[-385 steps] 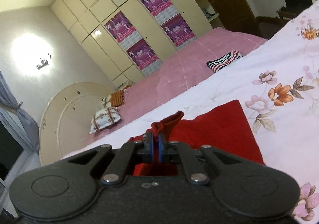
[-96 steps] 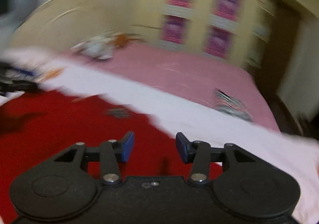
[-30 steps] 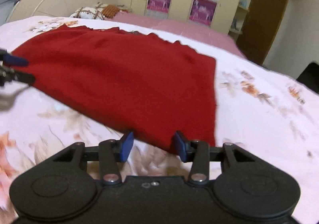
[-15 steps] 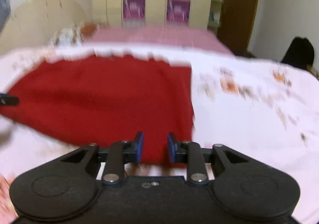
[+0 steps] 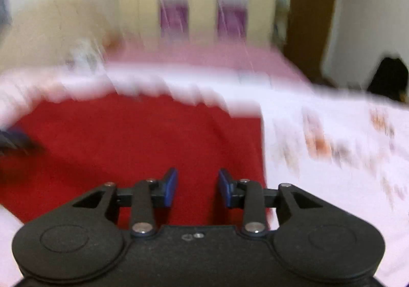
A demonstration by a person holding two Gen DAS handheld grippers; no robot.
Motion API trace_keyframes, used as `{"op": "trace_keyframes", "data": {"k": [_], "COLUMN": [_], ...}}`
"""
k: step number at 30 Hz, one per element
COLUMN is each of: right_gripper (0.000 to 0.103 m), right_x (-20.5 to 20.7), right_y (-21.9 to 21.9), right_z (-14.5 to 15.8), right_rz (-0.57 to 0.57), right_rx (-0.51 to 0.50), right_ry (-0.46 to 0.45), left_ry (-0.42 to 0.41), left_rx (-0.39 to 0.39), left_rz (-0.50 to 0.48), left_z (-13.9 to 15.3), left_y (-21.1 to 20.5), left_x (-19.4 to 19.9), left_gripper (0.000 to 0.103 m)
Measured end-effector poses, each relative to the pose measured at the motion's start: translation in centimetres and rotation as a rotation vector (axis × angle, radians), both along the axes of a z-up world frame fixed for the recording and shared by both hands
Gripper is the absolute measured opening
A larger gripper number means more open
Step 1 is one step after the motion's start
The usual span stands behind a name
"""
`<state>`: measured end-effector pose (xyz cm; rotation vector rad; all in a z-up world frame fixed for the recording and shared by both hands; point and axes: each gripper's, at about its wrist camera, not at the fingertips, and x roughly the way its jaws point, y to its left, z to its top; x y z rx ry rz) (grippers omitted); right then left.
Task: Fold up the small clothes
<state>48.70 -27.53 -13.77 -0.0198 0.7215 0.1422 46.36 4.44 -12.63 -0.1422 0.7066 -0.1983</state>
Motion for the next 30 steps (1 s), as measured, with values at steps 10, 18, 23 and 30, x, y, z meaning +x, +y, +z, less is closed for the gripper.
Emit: {"op": "trace_keyframes", "data": {"k": [10,18,23,30], "right_gripper": [0.031,0.037,0.035,0.038], "right_x": [8.0,2.9,-1.3,-2.6], "right_y": [1.9,2.9,8.7,9.4], "right_z": [-0.6,2.4,1.1,1.1], "right_rz": [0.013,0.061,0.266,0.243], "right_rx": [-0.075,-0.048,-0.065,-0.106], "right_ry": [0.021,-0.127,-0.093,-0.125], "left_ry": [0.012,-0.067,-0.036,-0.05], "left_rx": [0.087,0.064,0.124,0.14], "left_rz": [0.011,0.011,-0.059,-0.013], "left_z": [-2.0,0.9,-1.4,-0.1], "left_y": [0.3,-2.8,-7.7,-6.2], "left_x": [7.1,3.1,-0.1,-1.7], "left_gripper": [0.084,0.084,0.09,0.094]}}
